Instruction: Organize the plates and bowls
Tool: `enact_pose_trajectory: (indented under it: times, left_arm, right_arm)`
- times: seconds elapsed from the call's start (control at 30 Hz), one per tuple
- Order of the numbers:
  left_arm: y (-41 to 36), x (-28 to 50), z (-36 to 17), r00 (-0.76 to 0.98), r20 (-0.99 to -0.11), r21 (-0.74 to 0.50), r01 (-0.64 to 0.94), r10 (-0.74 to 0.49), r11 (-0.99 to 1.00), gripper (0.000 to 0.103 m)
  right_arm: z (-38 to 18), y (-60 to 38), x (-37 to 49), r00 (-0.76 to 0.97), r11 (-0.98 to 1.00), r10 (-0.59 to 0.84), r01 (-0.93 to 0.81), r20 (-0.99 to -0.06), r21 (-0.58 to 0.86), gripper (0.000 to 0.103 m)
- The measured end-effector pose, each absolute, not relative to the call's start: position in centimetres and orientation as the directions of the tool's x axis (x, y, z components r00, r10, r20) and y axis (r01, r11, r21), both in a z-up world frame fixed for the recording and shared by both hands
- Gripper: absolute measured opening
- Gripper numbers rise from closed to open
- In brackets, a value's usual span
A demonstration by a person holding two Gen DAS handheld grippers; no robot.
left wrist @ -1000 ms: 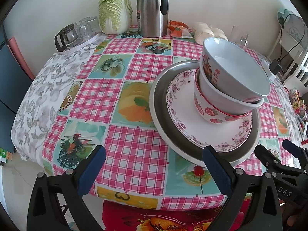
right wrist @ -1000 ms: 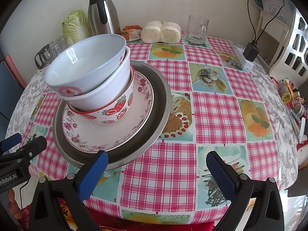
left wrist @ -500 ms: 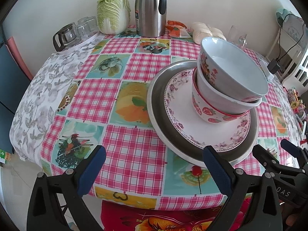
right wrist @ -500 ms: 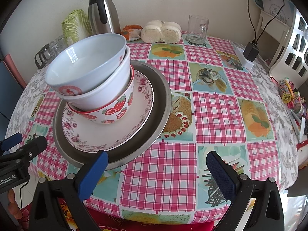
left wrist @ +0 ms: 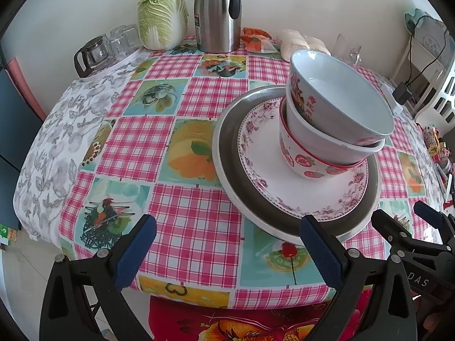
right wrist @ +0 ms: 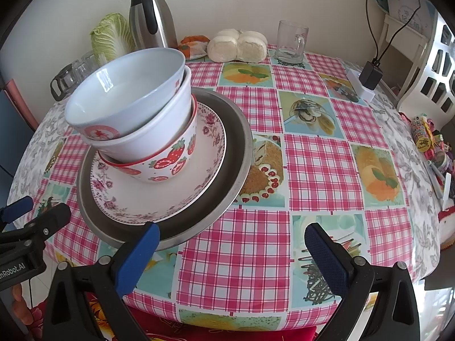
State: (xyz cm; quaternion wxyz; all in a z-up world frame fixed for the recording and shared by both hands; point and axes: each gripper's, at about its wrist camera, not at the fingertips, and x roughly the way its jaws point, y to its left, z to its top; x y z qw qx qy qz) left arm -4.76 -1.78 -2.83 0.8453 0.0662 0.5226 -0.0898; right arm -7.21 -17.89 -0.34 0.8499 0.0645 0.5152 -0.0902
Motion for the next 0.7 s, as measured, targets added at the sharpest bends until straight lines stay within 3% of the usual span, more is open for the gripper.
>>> enact_pose_trajectory:
  times: [0.7]
  left_arm:
    - [-1.79,-4.86,-2.93,0.435,-0.896,0.019,0.227,-0.084,0.974,0.1]
  right_arm:
    - [-0.44,-17.94,-7.12,0.449,0.975,-0.087,0.22,-0.889,0.015,0.103]
